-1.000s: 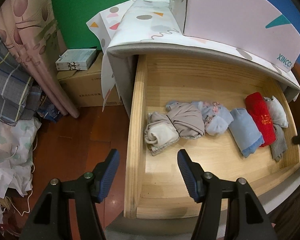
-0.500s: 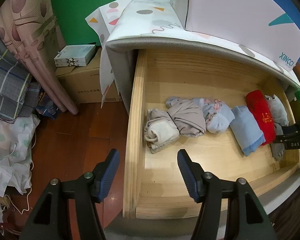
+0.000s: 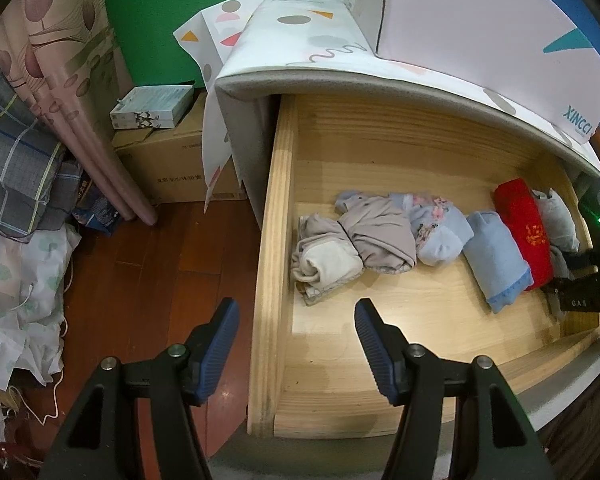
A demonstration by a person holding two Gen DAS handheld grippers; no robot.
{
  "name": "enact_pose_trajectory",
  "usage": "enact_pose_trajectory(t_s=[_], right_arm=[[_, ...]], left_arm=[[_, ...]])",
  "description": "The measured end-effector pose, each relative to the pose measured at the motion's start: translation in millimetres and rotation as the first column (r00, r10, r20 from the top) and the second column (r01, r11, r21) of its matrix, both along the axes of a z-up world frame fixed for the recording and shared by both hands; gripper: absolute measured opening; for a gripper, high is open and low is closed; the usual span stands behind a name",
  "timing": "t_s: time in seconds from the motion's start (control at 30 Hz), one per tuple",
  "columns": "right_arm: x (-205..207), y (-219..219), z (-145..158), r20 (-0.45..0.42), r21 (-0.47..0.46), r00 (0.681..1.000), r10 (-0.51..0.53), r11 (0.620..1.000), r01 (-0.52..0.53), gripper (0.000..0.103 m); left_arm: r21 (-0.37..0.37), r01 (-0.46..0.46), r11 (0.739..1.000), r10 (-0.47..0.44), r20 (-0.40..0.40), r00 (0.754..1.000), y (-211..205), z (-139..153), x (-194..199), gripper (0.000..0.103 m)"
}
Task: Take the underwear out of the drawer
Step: 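Reach the right tool into the drawer and grasp the grey knit item, then grasp the taupe wrapped bundle with the left tool while the right tool holds the grey knit item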
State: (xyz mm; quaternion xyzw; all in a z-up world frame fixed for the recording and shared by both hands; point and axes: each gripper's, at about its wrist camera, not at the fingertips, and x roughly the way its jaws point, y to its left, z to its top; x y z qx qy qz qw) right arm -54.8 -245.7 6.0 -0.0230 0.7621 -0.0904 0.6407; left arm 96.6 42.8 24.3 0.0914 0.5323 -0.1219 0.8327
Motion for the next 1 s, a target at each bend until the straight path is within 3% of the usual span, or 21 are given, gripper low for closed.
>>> enact_pose_trajectory(t_s=[0.47,0.6,0.77,1.0], right_arm=[[-31.8,-10.1,9.9,-0.072,0.160,0.987,-0.145,0.975,0.155,0.038],[-39.8,-13.8,9.3,-0.065,0.172,0.986,-0.156,0.971,0.165,0.037],[-43.0,-14.6,11.1,-0.061,0.154,0.987,-0.151,0.975,0.159,0.038],[-40.1,10.4,6.0,-0.060,0.136,0.987,-0.149,0.978,0.156,0.038]], left_arm=[[-0.016,0.014,1.000,-0.015,-0.018,1.000,0.6,-1.5,3.1,0.062],[-0.045,0.078,0.996,-0.080,-0.042,0.996,-8.1,-1.7,5.2,0.062],[0.046,0.167,0.985,-0.166,-0.029,0.986,-27.9,-3.1,13.7,0.062],[0.039,0.266,0.963,-0.261,-0.106,0.959,-50.7,-13.9,27.8,0.062]])
